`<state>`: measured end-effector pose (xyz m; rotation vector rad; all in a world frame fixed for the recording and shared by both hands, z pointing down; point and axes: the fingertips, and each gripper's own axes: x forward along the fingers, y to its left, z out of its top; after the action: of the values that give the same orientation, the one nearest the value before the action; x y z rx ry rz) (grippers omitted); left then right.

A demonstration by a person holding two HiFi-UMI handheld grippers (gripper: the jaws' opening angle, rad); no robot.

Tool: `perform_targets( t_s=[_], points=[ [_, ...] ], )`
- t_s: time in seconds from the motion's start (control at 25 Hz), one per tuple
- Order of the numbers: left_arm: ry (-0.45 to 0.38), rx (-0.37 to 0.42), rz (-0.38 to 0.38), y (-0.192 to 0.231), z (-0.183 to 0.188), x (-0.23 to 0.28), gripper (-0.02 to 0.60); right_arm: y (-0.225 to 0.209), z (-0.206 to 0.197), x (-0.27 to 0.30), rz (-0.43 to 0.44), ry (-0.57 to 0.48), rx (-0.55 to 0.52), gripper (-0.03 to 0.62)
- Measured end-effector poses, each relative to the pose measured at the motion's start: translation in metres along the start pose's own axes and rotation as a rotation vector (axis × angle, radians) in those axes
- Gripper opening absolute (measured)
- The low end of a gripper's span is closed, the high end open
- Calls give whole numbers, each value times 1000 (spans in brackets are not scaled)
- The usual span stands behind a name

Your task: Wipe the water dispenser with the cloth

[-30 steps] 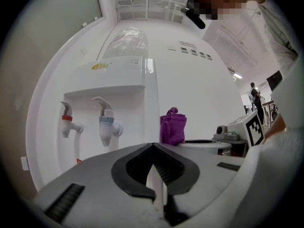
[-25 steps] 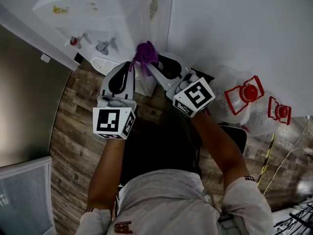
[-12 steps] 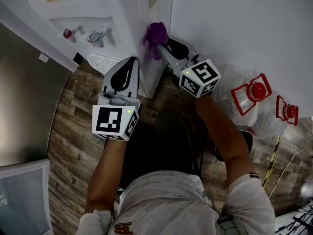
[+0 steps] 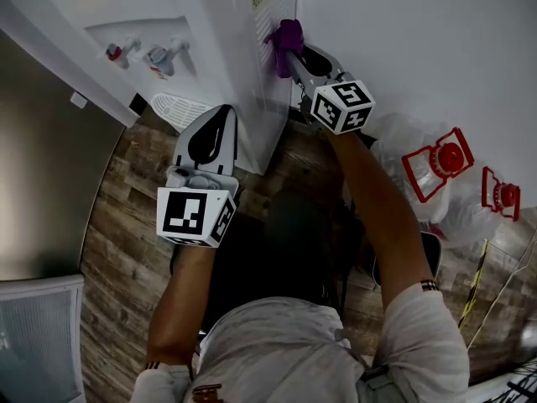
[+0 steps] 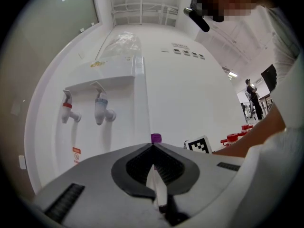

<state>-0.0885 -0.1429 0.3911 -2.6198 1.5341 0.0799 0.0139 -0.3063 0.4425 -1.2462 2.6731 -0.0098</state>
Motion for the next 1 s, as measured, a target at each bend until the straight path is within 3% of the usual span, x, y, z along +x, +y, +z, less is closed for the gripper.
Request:
perform_targets(
  t_s=[0.6, 0.72, 1.0],
  points=[
    [25, 6, 27, 6, -22, -18, -2, -49, -38, -2, -134, 74, -62, 92],
    [34, 1, 28, 8, -30, -22, -2, -33, -29, -14, -96, 46, -61, 92],
    [53, -27, 24, 6, -57, -22, -2, 55, -12, -61, 104, -21, -59, 92]
  ],
)
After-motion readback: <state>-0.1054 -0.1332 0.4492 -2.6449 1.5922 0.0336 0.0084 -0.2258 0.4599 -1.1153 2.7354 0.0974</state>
